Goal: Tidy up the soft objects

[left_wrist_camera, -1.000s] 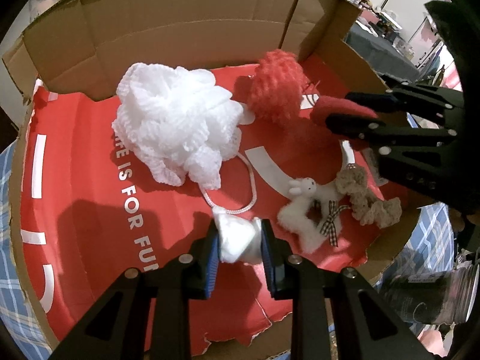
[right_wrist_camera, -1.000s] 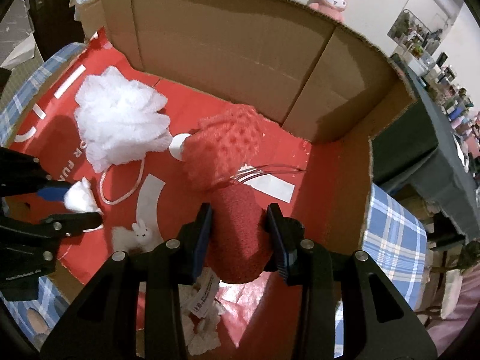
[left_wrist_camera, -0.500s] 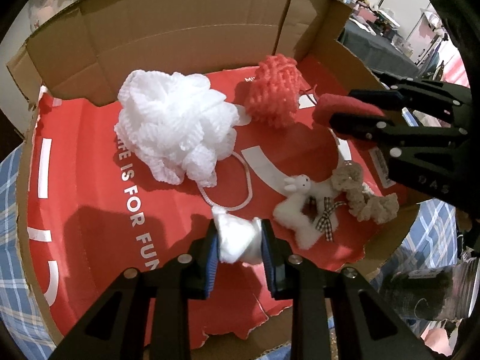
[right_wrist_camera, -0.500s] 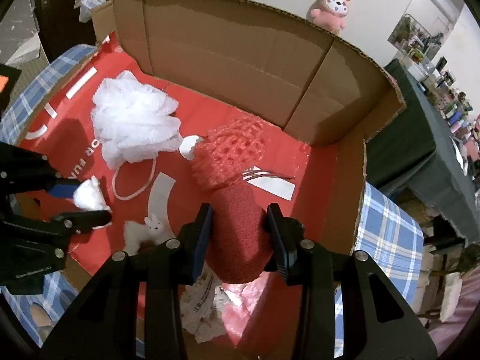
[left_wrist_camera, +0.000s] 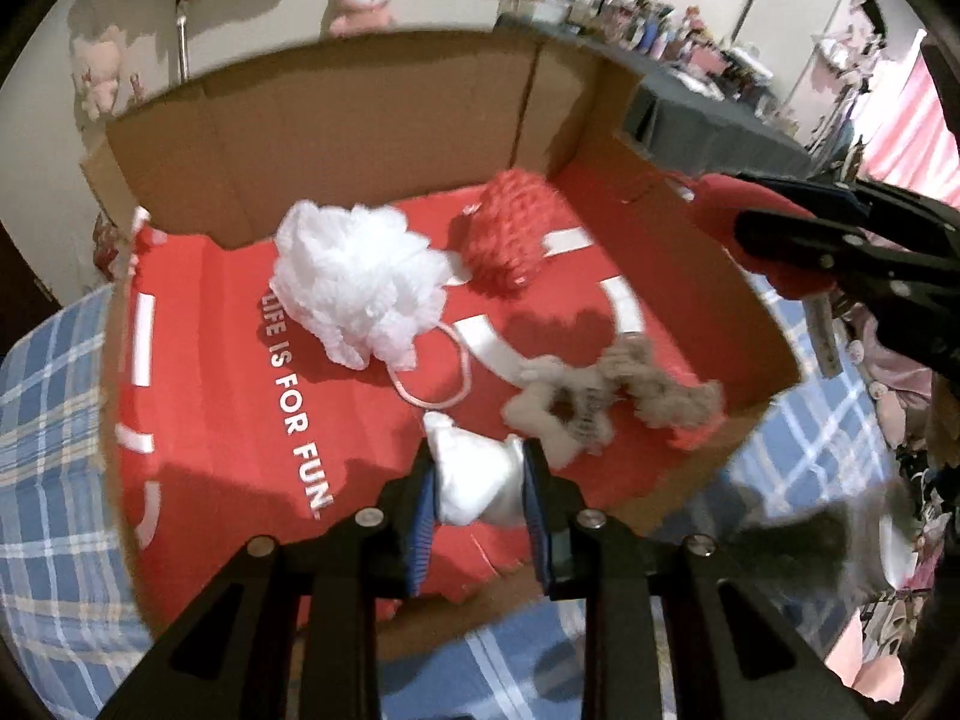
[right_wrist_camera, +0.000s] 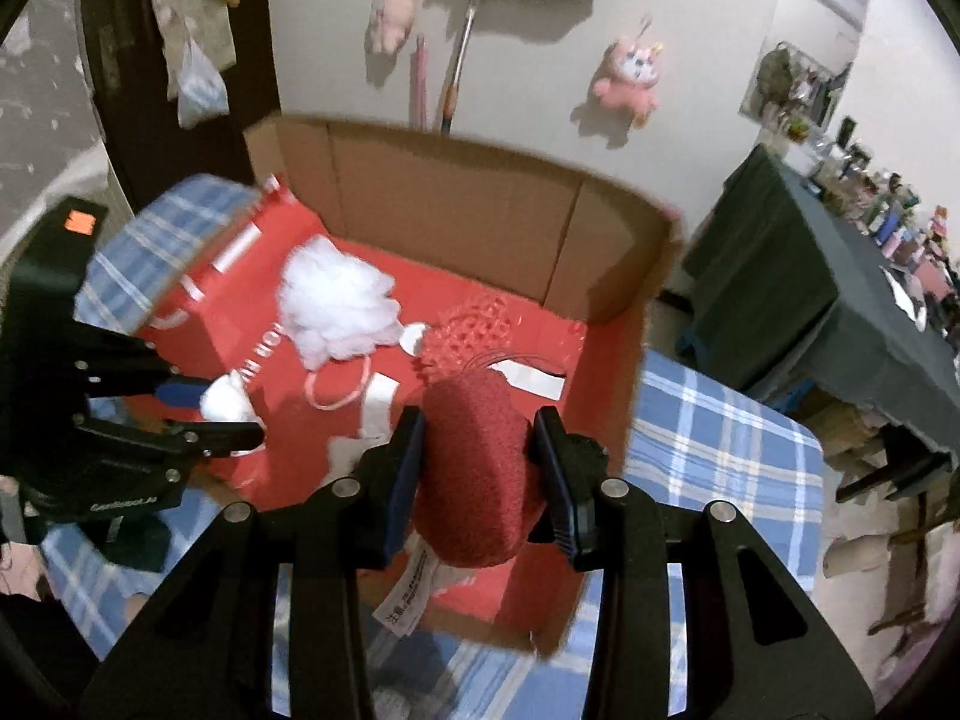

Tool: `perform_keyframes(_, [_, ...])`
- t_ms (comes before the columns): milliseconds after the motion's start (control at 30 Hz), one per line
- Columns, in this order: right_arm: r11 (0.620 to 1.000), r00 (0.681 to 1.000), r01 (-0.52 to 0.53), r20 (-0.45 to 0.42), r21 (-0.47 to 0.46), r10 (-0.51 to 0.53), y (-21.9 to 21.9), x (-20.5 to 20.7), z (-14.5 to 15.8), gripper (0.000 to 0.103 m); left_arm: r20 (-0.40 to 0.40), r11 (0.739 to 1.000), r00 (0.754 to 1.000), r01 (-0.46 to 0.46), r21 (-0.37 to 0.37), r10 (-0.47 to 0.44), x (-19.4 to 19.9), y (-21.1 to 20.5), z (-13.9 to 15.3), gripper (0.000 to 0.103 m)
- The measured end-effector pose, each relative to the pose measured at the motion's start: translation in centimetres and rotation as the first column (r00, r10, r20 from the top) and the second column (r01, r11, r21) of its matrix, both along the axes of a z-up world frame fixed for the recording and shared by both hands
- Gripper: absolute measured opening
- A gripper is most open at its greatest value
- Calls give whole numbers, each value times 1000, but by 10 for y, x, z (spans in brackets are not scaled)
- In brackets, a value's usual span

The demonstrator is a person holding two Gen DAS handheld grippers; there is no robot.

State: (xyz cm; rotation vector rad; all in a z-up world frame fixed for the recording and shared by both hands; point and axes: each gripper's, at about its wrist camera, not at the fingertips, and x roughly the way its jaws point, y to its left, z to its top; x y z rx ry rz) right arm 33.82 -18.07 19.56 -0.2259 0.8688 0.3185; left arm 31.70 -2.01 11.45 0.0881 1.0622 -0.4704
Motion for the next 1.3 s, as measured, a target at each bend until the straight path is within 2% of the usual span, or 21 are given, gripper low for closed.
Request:
perform_keyframes(133, [998,995,0,95,57,-5,-14,-49,33,36,79,997,997,11,-70,-5,-42,9,30,27])
perform_keyframes(233, [995,987,-9,159,95,-6,-24,-90,51,36,143,996,990,19,-88,-6,-74,16,47,27])
perform_keyframes(433, [989,967,-7,252,150,-31,-39,-168,54,36,266,993,964,35,-113,-4,-149,19,59,27])
perform_keyframes(633, [964,963,-26,264,264,-46,-48,-230,20,37,304,989,953,38,-143,8,-198,21,43,27])
perform_keyframes(800, [959,967,-6,247,284,-68,-38,-256,-23,37,292,985,956,18,-170,33,-223,19,15,27])
perform_keyframes(1000, [954,979,11,193,300,-72,-20,-265,-79,37,283,986,958,4,-168,45,-238,14,-18,27])
perform_keyframes(1100, [964,983,22,168,263,-68,-8,-260,-101,37,269,989,962,-7,-150,48,-239,11,-36,27])
perform_keyframes(1267, [971,987,16,149,237,-53,2,-257,-120,38,262,992,964,-22,-122,53,-240,9,-54,27])
perform_keyframes(1300, [974,987,17,150,225,-52,3,-256,-122,38,256,992,965,-23,-125,55,-239,9,-57,31])
